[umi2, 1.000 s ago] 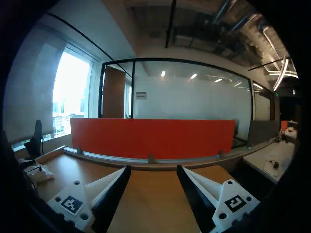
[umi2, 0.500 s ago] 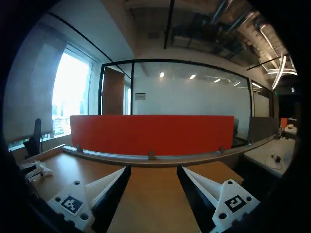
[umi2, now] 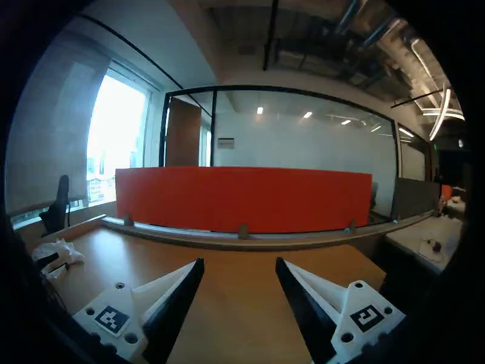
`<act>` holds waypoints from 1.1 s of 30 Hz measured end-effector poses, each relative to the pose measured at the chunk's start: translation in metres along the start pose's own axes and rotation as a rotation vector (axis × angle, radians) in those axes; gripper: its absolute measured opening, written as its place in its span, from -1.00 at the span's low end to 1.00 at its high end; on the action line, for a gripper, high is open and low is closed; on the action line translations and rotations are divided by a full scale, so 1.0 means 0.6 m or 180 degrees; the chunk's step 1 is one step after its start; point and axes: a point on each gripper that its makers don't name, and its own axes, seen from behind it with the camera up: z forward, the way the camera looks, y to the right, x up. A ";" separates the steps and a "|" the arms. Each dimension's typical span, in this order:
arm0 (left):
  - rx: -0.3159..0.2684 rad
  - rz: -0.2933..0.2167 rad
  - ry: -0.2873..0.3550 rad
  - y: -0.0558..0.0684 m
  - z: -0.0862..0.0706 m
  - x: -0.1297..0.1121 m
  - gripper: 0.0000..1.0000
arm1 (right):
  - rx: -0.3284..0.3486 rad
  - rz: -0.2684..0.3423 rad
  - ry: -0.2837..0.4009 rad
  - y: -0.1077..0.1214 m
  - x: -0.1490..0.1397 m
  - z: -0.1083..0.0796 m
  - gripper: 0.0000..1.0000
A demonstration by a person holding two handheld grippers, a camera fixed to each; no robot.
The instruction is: Fold towel
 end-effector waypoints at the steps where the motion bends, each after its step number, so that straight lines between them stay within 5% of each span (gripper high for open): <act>1: 0.0006 -0.0004 0.0003 -0.002 0.000 -0.001 0.97 | 0.0002 -0.0008 0.0000 0.000 0.000 0.000 0.82; 33: 0.0041 0.0050 -0.0011 -0.003 0.004 -0.016 0.97 | -0.0074 -0.0004 0.0051 0.042 0.002 -0.010 0.82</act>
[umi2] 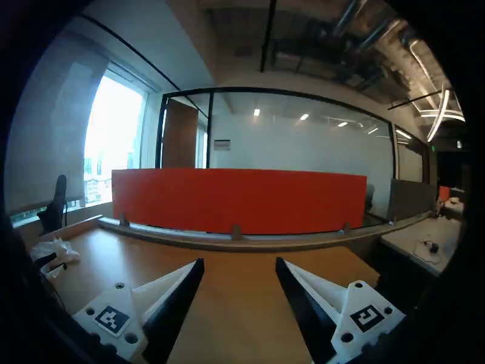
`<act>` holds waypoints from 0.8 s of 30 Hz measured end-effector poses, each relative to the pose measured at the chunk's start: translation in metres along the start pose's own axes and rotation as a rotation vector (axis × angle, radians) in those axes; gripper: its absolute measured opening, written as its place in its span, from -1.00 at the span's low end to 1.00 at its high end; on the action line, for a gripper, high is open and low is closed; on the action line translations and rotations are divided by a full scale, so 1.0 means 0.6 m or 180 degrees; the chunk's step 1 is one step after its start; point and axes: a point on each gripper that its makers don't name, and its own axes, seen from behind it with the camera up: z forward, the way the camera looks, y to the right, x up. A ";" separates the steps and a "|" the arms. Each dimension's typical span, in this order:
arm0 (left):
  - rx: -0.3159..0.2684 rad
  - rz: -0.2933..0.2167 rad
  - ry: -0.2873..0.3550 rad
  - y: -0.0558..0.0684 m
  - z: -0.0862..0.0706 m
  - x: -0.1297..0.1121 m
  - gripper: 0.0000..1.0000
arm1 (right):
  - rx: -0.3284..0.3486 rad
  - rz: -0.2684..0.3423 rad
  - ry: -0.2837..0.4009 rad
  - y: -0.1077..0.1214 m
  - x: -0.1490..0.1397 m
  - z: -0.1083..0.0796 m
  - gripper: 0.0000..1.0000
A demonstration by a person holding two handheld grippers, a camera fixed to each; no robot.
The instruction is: Fold towel
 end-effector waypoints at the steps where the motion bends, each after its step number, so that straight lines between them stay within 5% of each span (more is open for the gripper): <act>1: 0.0000 0.0000 0.0000 0.000 0.000 0.000 0.97 | -0.0008 0.0003 0.0011 0.003 0.002 0.000 0.82; 14: 0.0001 -0.0002 0.0003 0.001 0.001 -0.005 0.97 | -0.0149 0.0060 0.0162 0.044 0.016 0.005 0.82; 24: 0.0001 -0.0003 0.0005 0.003 0.002 -0.009 0.97 | -0.0176 0.0230 0.0256 0.080 -0.030 -0.001 0.82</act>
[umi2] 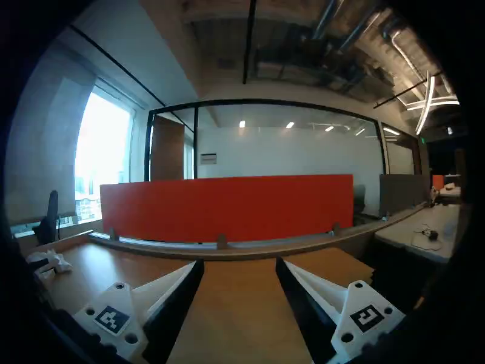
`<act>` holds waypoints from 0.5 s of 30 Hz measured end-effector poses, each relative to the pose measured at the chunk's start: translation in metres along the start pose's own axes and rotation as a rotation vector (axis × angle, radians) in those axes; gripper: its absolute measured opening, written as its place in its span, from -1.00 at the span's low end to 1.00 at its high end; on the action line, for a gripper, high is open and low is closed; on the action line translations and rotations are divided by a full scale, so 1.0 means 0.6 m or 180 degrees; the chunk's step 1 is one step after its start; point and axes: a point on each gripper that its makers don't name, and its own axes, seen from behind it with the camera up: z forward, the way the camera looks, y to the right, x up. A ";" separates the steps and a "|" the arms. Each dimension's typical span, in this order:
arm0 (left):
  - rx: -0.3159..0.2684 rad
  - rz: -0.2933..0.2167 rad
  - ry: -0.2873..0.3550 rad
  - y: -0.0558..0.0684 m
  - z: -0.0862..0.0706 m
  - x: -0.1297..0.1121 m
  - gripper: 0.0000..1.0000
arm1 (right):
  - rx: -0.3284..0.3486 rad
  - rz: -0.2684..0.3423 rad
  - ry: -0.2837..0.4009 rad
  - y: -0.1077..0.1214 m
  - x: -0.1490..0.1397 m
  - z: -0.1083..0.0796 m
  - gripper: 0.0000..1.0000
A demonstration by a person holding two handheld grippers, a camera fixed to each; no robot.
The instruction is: Fold towel
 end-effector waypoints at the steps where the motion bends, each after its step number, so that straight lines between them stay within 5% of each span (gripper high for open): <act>1: 0.0000 0.0000 0.0000 0.000 0.000 0.000 0.97 | -0.0012 0.0015 0.0000 0.005 -0.007 -0.003 0.82; 15: 0.0000 -0.0001 0.0000 0.001 0.000 0.000 0.97 | 0.0010 0.0053 -0.0013 0.035 -0.115 -0.015 0.99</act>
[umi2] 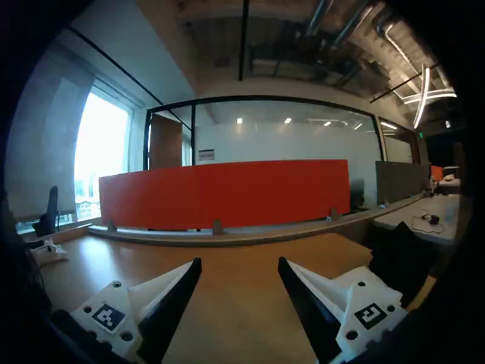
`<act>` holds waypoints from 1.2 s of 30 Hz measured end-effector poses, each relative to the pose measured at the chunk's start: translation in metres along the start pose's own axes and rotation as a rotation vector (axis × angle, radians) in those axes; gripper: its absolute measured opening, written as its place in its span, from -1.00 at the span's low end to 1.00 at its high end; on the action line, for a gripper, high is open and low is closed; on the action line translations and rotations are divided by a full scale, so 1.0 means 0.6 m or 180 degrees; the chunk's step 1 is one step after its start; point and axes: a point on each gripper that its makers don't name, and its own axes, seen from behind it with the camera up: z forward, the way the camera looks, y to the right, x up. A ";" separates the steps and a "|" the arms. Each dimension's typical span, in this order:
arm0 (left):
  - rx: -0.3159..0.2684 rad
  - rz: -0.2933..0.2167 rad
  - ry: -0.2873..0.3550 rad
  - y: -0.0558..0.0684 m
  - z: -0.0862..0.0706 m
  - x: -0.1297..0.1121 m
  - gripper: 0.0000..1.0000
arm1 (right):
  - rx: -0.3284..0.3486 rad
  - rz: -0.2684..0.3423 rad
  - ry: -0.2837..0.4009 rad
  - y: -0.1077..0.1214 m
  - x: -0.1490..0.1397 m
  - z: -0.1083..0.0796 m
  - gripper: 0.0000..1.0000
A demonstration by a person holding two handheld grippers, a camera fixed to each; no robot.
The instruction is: Fold towel
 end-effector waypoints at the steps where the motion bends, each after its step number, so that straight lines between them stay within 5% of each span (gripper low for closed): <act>1: 0.0000 0.0000 0.0000 0.000 0.000 0.000 0.97 | 0.0002 0.0003 0.0002 0.002 -0.005 0.001 0.99; 14: 0.0000 0.0000 0.0000 -0.001 0.000 0.000 0.97 | 0.0018 0.0093 0.0015 0.010 -0.042 0.003 0.98; 36: 0.0000 0.0000 0.0000 0.000 0.001 -0.001 0.97 | 0.0031 -0.0037 -0.0038 -0.005 -0.077 0.000 0.98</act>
